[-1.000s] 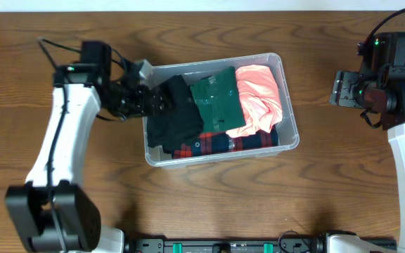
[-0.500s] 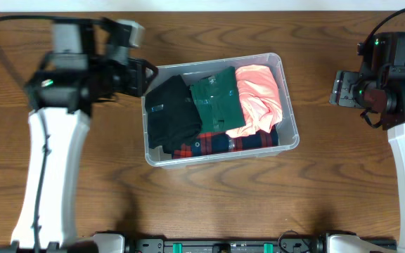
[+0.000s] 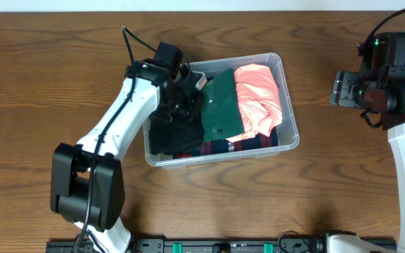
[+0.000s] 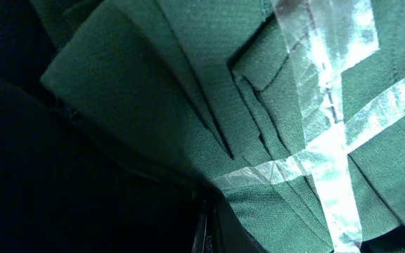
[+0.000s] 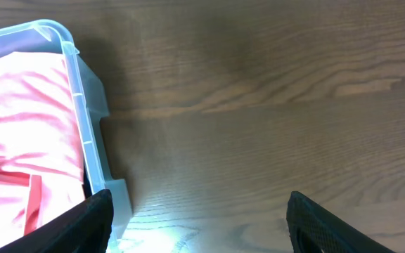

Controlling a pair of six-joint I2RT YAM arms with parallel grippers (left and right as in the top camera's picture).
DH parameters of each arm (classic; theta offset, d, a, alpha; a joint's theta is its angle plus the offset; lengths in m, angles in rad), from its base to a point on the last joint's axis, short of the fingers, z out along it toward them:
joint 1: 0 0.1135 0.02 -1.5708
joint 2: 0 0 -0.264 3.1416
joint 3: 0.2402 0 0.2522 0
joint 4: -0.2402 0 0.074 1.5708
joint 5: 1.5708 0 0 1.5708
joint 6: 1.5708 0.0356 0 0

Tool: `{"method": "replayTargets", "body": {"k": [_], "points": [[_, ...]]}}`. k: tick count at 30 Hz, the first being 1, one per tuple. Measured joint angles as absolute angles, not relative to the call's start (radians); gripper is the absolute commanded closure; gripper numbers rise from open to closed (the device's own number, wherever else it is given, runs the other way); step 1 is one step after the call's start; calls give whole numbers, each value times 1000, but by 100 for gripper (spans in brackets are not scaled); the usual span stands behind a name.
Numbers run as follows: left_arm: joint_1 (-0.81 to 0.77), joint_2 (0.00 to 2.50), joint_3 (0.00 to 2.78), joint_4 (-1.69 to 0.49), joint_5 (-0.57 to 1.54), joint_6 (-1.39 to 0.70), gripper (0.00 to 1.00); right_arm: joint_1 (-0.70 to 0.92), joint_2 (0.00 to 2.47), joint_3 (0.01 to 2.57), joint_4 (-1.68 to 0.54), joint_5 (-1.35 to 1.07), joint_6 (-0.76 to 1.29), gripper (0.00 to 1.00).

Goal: Pack container
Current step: 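Place the black shirt in the bin's left side and release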

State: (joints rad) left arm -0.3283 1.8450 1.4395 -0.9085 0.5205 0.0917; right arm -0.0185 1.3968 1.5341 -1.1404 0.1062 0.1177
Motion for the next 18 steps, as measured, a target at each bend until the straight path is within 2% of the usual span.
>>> {"method": "replayTargets", "body": {"k": [4, 5, 10, 11, 18], "points": [[-329, 1841, 1453, -921, 516, 82, 93, -19, 1397, 1534, -1140, 106, 118, 24], [-329, 1838, 1459, -928, 512, 81, 84, -19, 1397, 1534, -1140, 106, 118, 24], [-337, 1752, 1482, -952, 459, 79, 7, -19, 1397, 1534, -1139, 105, 104, 23], [-336, 1713, 1483, -955, 428, 78, 2, -19, 1397, 1534, -1135, 104, 96, 23], [-210, 1454, 1508, -974, 174, 46, 2, -1, 1399, 1531, -1004, 45, 6, 9]]}}
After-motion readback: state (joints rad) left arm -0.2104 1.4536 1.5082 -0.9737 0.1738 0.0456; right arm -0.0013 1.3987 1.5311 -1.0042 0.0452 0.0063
